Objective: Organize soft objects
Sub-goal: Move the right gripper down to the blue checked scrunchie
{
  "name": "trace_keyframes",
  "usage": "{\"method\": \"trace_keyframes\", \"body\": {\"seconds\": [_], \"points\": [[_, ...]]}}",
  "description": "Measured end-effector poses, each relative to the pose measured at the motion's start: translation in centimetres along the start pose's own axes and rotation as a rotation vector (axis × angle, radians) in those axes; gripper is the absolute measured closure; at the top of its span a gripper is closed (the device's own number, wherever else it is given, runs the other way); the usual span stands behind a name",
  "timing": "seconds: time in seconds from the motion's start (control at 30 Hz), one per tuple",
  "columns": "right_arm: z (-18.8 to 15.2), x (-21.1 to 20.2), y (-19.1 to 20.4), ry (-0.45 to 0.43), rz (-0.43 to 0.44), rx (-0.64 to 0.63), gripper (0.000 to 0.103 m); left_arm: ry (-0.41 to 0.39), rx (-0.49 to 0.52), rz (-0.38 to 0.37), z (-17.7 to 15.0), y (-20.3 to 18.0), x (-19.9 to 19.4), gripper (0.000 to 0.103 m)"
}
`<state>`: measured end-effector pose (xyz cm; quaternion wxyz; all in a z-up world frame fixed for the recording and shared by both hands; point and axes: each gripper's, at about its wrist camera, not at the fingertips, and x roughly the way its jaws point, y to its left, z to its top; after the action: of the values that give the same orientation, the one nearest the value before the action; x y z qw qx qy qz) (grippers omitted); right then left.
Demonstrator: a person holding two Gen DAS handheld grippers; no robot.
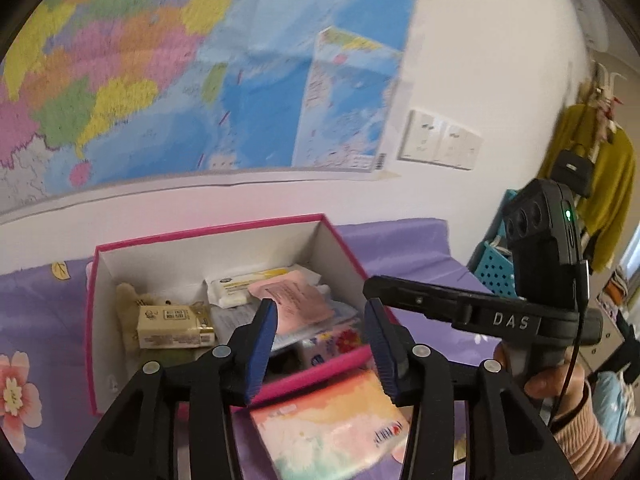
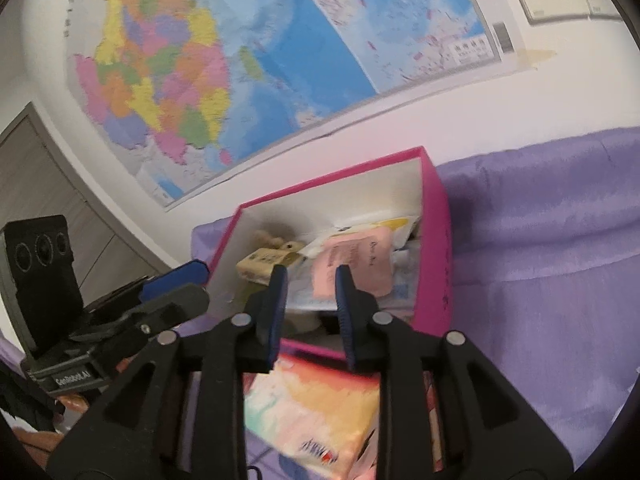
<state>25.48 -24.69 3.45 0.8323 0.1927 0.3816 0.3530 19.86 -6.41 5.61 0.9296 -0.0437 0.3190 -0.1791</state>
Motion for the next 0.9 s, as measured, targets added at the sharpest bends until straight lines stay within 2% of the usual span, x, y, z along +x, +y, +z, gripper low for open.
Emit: {"method": "trace_keyframes", "body": {"seconds": [0.07, 0.33, 0.6, 0.7, 0.8, 0.9], "points": [[-0.5, -1.0, 1.0, -0.012, 0.016, -0.020, 0.068, -0.015, 0.010, 0.002, -0.5, -0.5, -0.9, 0.056], [-2.8, -4.7, 4.5, -0.032, 0.067, -0.086, 0.065, -0.035, 0.057, 0.017, -3.4, -2.2, -4.1, 0.052], [-5.3, -7.9, 6.8, -0.041, 0.088, -0.115, 0.064, -0.015, 0.062, 0.001, -6.6, -2.8, -6.2, 0.051], [-6.4, -9.2, 7.3, -0.042, 0.094, -0.116, 0.064, 0.004, 0.047, -0.024, -7.9, -2.5, -6.9, 0.051], [-7.5, -10.5, 7.6, -0.037, 0.121, -0.107, 0.064, 0.018, 0.061, -0.021, -9.1, -2.4, -7.5, 0.051], [-9.1, -11.6, 7.5, -0.029, 0.109, -0.104, 0.063, 0.039, 0.072, -0.025, -10.5, -2.5, -7.9, 0.051]]}}
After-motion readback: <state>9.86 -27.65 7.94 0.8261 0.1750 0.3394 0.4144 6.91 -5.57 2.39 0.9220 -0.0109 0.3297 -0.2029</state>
